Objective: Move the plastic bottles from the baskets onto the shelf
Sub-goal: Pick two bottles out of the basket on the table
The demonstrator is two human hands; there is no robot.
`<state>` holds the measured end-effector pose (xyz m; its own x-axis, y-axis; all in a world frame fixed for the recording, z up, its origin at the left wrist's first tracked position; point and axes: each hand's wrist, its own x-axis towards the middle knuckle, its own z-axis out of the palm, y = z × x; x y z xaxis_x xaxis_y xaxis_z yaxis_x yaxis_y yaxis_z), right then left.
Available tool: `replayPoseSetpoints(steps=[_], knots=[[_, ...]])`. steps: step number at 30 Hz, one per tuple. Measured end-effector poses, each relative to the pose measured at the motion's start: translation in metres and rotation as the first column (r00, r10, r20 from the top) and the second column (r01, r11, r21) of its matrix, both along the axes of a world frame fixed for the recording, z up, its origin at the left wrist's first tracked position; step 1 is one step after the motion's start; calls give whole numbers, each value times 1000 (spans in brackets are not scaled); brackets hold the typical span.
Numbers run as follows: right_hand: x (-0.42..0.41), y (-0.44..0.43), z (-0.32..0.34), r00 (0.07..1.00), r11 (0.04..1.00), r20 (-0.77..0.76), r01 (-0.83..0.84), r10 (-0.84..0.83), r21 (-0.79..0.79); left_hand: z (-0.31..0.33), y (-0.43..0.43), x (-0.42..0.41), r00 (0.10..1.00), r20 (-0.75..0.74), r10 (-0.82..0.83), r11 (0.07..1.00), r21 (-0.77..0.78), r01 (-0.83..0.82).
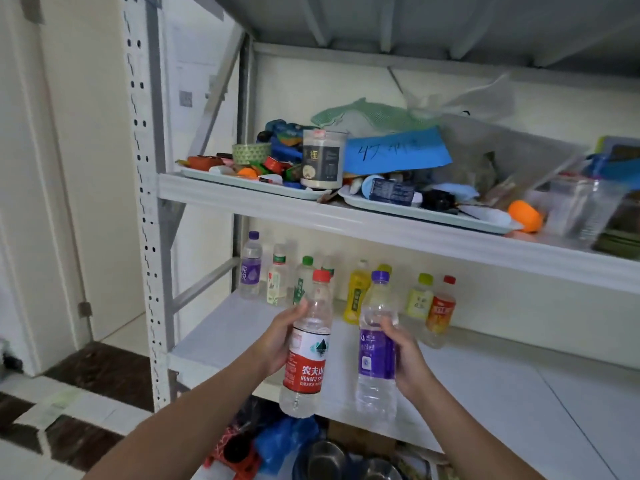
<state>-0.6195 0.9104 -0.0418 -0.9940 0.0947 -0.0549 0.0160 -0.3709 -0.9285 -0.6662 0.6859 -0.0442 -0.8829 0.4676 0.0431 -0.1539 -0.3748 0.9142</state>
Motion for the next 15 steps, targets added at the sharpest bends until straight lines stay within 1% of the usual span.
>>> replayPoseSetpoints(steps=[5,8,13,15], knots=[[-37,-2,-16,1000,999,16,24,-25,47,-13,2,-41,999,-13,-48,999,6,48],[-58,-8,-24,1000,998,0,19,-19,64,-16,0,-67,997,-53,-60,998,-40,58],[-86,-10,-42,999,999,-22,40,-39,36,-32,-3,-103,992,-95,-86,996,-18,85],[-92,-7,-52,999,999,-29,43,-42,20,-43,-4,-114,988,-117,-105,994,-42,100]])
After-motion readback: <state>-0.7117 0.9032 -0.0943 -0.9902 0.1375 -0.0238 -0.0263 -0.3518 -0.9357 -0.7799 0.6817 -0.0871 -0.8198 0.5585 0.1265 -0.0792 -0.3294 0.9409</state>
